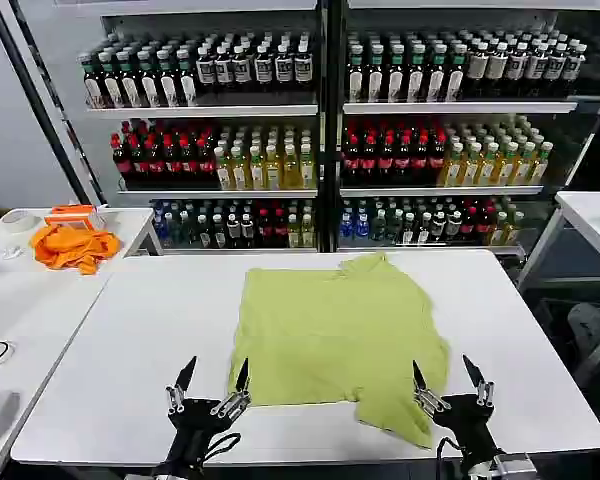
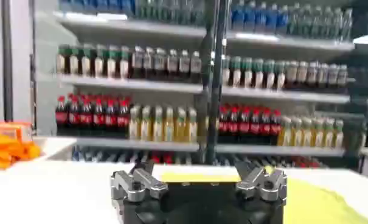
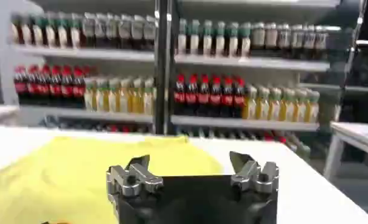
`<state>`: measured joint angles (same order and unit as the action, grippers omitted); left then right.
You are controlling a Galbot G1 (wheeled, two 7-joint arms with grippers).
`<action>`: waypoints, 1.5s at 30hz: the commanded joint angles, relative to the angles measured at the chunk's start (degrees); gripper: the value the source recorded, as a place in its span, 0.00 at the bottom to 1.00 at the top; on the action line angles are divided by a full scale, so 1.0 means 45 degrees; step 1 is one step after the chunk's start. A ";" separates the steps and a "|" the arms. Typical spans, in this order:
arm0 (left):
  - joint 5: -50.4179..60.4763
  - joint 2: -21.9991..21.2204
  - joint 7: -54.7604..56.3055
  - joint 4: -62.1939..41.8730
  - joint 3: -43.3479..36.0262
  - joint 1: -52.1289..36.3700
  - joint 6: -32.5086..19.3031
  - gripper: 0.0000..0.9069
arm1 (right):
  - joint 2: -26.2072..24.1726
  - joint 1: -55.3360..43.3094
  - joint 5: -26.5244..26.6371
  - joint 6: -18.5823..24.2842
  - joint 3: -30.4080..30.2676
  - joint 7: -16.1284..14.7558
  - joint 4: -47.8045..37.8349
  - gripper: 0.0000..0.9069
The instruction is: Fold and organize the clothes.
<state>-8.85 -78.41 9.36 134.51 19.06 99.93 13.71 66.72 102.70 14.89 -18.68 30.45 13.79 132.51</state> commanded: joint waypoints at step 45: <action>-0.3276 0.0443 -0.0145 -0.4254 -0.0285 -0.2450 0.2813 0.01 | 0.0797 -0.0536 0.0434 -0.1016 -0.1615 -0.0458 -0.1597 0.00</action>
<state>-19.21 -76.57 11.13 115.90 17.70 88.30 26.66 70.14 100.64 16.61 -23.72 22.87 11.93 125.11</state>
